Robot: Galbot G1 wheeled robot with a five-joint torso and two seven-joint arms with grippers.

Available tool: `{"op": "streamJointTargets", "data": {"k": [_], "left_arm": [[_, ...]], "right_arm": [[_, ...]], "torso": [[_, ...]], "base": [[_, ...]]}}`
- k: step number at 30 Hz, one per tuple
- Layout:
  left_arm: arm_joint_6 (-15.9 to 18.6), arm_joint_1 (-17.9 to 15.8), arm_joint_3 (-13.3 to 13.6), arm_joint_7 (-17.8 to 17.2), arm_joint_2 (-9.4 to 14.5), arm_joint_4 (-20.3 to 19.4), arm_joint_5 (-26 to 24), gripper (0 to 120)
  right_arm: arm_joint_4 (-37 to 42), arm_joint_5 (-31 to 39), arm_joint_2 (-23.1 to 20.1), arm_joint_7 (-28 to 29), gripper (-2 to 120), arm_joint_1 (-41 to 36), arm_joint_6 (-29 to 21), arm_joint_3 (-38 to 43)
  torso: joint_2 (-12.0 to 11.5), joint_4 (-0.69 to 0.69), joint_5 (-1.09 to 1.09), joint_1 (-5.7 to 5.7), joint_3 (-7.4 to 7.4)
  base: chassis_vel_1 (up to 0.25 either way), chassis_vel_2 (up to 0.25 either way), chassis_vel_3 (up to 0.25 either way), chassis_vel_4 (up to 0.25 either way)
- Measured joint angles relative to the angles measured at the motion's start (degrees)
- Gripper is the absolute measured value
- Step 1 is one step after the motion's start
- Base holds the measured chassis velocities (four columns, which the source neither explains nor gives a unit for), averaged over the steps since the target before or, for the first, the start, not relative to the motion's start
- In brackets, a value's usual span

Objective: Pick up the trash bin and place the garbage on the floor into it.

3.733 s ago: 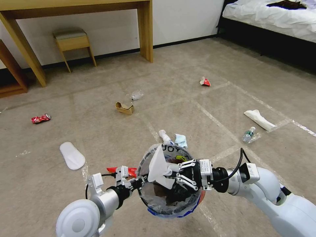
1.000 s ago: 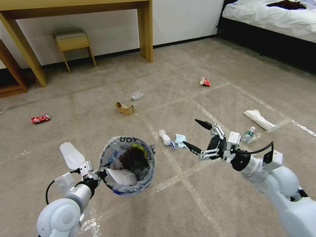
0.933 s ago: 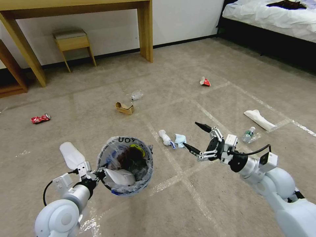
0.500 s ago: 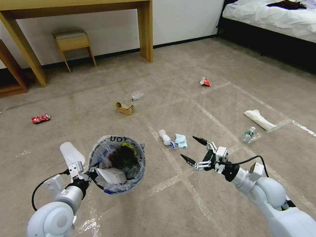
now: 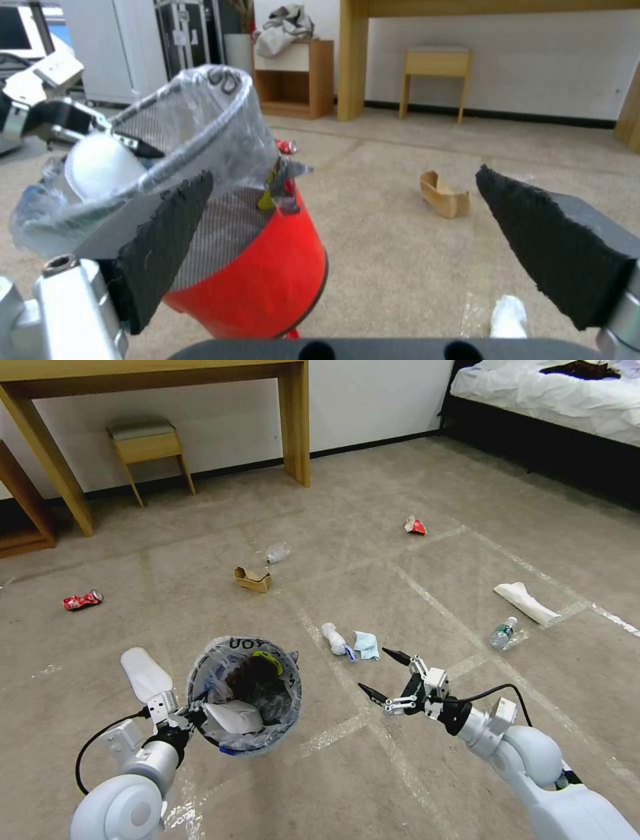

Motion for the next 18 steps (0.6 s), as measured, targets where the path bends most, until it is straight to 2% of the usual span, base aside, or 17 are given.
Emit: {"op": "streamJointTargets", "data": {"k": [11,18], "left_arm": [[-0.72,-0.56,-0.05,0.71,0.51,0.97,1.03,0],[-1.11,-0.98,0.87,1.30,0.37,1.74,2.12,0]], "right_arm": [[-1.21,-1.55,0.92,-0.44,100,0.47,0.32,-0.52],[-0.86,-2.33,0.94,-0.82,100,-0.39,0.70,0.10]], "torso": [[0.00,0.00,0.00,0.00,0.00],[0.00,-0.01,0.00,0.00,0.00]], "base": [[0.000,0.000,0.000,0.000],[0.000,0.000,0.000,0.000]]}}
